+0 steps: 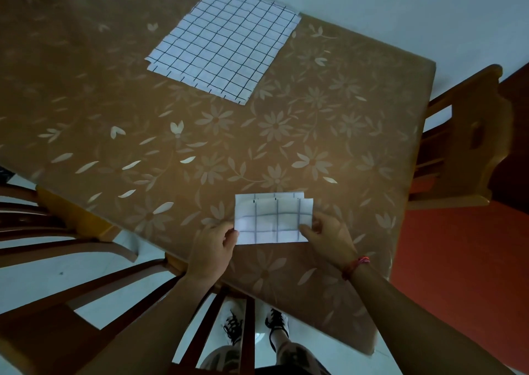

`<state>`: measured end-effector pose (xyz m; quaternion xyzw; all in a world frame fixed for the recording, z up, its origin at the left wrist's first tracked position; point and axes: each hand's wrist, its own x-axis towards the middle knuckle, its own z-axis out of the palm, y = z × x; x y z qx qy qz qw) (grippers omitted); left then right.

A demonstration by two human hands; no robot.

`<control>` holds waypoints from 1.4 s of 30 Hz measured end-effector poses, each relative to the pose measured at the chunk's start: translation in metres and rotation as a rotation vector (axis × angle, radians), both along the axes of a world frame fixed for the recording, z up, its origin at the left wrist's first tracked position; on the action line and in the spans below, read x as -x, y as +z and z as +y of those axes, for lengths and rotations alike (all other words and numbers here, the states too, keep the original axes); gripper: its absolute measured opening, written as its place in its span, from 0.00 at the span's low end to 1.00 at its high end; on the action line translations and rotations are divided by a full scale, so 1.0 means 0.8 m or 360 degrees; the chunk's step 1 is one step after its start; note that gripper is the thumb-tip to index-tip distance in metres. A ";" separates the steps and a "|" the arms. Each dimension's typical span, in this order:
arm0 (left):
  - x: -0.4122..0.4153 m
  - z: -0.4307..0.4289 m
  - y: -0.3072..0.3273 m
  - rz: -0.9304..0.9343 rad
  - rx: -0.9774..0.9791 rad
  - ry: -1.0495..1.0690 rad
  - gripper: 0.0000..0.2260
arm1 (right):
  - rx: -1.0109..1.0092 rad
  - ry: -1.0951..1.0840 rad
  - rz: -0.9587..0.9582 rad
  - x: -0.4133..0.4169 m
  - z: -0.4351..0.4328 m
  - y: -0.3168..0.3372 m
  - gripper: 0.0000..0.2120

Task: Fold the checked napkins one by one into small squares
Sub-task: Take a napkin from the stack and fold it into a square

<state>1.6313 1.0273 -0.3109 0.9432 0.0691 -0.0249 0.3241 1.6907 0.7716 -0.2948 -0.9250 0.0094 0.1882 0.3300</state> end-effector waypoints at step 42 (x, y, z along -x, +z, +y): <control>-0.038 0.019 -0.038 0.0050 -0.0818 -0.0761 0.26 | 0.0445 0.0288 -0.0688 -0.012 0.068 -0.008 0.18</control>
